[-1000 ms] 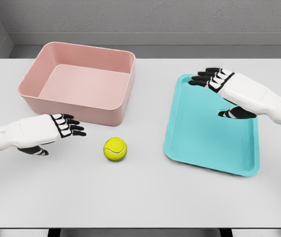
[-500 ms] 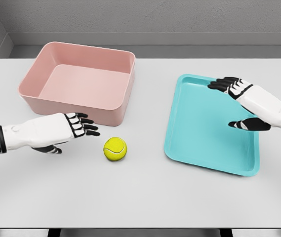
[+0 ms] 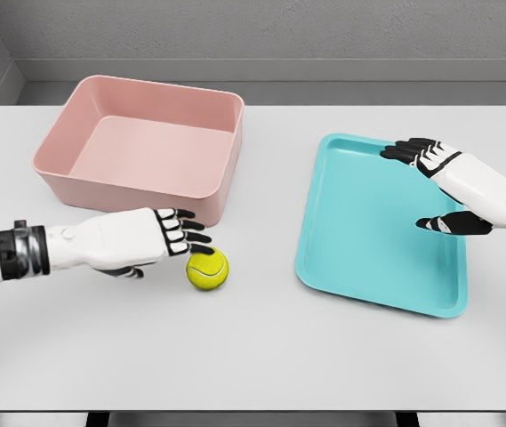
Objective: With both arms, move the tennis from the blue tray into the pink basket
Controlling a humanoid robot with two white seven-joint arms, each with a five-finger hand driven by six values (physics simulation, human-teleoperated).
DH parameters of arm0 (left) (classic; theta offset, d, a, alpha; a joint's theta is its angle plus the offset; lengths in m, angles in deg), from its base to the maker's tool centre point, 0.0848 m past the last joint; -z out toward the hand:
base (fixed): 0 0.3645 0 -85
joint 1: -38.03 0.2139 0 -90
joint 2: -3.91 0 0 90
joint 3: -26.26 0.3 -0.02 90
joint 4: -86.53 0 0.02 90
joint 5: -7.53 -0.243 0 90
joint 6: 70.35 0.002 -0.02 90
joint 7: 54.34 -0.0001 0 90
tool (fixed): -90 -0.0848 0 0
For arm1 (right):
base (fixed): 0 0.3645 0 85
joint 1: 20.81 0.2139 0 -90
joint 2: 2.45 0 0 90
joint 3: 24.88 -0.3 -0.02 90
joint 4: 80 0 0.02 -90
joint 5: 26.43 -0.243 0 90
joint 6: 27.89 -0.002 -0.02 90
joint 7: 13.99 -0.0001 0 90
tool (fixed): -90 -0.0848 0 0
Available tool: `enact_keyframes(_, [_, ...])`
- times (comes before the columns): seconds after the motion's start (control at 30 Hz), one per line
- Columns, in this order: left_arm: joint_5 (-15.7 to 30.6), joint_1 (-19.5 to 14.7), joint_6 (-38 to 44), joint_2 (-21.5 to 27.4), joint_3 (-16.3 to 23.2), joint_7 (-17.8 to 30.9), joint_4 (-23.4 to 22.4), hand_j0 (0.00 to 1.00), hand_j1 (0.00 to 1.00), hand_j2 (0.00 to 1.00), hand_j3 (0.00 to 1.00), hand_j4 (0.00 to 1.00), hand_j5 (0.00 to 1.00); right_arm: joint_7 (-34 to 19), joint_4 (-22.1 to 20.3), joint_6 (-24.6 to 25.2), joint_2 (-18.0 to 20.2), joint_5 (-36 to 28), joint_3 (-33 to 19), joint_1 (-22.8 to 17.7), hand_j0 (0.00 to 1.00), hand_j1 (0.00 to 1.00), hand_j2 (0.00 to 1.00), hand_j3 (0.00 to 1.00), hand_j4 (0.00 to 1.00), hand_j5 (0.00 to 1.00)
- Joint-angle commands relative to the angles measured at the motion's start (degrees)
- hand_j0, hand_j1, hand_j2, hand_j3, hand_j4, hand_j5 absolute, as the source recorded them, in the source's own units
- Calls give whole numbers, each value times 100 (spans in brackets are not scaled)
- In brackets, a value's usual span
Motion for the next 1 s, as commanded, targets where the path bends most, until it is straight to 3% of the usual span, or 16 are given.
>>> enact_keyframes(0.0, [-23, 0, 6, -107, 119, -3, -12, 100, 100, 100, 100, 100, 100, 3, 0, 17, 1, -43, 7, 0, 100, 100, 100, 100, 100, 100])
enact_keyframes(0.37, [-190, -413, 6, -511, 620, 6, -109, 100, 100, 100, 100, 100, 100, 3, 0, 17, 1, -43, -2, 9, 100, 100, 100, 100, 100, 100])
enact_keyframes(0.53, [-190, -483, 6, -573, 638, 6, -179, 100, 100, 100, 100, 100, 100, 3, 0, 17, 1, -43, -2, 9, 100, 100, 100, 100, 100, 100])
enact_keyframes(0.97, [-120, -835, 6, -670, 1130, -3, -548, 100, 100, 100, 100, 100, 100, 3, 0, 17, 1, -43, -2, 9, 100, 100, 100, 100, 100, 100])
